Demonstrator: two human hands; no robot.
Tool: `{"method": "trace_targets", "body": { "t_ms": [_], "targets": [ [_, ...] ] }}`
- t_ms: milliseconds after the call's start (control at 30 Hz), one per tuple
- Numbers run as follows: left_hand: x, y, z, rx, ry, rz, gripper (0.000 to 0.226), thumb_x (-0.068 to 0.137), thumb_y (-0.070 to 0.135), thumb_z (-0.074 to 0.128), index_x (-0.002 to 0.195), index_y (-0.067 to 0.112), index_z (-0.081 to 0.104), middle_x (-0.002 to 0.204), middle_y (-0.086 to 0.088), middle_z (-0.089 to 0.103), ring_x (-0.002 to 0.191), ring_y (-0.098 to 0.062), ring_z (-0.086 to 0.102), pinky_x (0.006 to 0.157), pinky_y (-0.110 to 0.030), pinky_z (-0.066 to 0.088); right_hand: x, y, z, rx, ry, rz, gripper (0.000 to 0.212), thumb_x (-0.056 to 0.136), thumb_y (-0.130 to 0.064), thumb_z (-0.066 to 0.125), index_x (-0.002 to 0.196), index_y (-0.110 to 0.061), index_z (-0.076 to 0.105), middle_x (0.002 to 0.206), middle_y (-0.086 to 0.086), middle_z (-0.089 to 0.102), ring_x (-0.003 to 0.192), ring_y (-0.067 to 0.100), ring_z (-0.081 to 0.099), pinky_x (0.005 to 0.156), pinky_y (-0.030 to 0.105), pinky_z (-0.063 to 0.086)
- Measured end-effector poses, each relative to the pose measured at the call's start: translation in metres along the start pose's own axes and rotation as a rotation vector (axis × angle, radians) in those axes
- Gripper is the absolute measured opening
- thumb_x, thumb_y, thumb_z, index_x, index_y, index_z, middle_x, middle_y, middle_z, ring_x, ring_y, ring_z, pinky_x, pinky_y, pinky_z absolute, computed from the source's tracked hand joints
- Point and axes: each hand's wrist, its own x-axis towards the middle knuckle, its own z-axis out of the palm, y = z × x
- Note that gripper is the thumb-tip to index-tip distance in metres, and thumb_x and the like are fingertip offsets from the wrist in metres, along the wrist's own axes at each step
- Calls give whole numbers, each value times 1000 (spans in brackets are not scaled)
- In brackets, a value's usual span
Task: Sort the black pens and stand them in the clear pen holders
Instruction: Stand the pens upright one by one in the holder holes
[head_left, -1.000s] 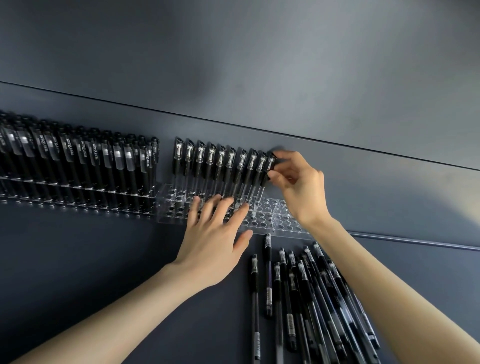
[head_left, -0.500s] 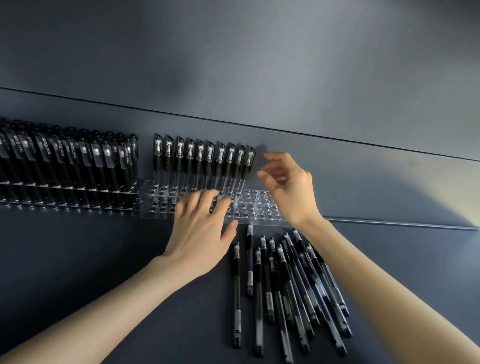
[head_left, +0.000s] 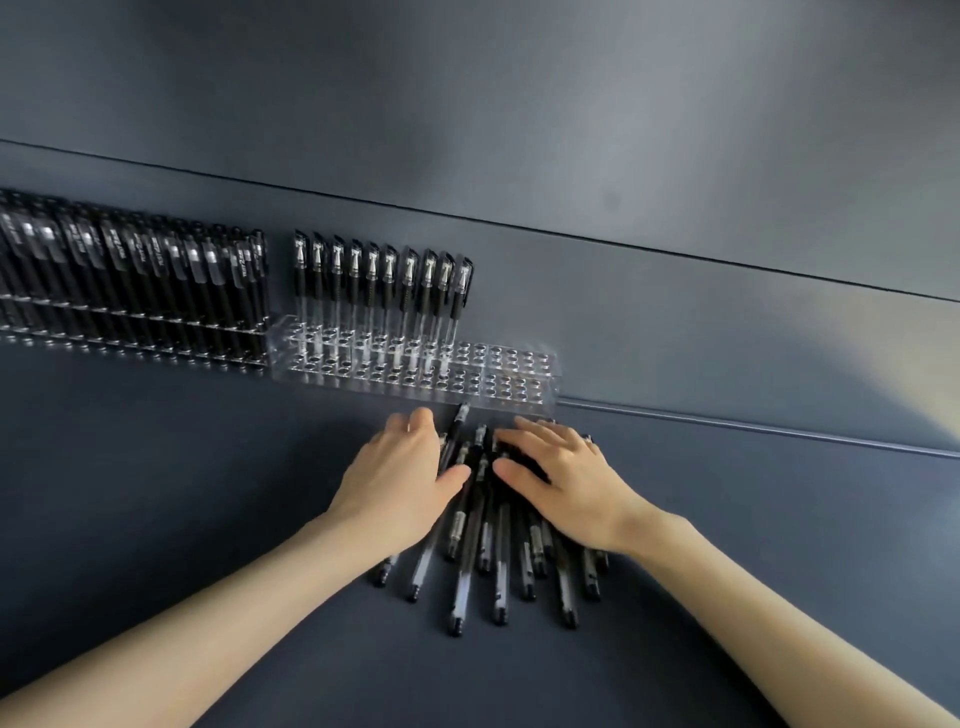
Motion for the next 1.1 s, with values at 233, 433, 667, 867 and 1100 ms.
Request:
{"method": "trace_targets", "body": {
  "t_ms": [233,433,667,867,1100],
  "targets": [
    [18,-6,-5,-281,-39,-184,29,81,28,72,82,0,63,78,-12,63,69,-21,53,62,-30,39,-7,-7,-1,-4,42,-41,47,98,-48,33,142,-29,37,153,-5,29,142,18,19,114,42,12],
    [12,-10,-2,-495,21,-158,38,85,31,67,65,1,58,59,-6,51,51,-17,40,55,-26,32,-9,-6,-2,89,170,-83,47,97,-43,41,139,-21,42,146,-3,41,138,18,28,114,34,11],
    [-2,14,-17,-963,41,94,16,92,13,57,87,0,65,68,-4,60,49,-14,50,48,-25,47,-5,-25,-30,1035,345,-13,28,89,-22,62,114,-11,56,98,2,70,87,10,66,84,23,52],
    [15,15,-21,-931,172,249,6,85,11,67,88,10,72,65,-14,59,52,-12,55,47,-32,52,16,-40,-56,1201,542,-17,19,86,-13,67,84,-11,49,71,9,57,61,17,56,65,24,52],
    [53,1,-30,-846,359,243,25,95,33,51,82,14,61,66,-16,56,59,-28,54,54,-41,51,59,-38,-67,1019,713,-58,13,95,-3,49,100,-15,51,81,2,65,72,12,63,82,35,54]
  ]
}}
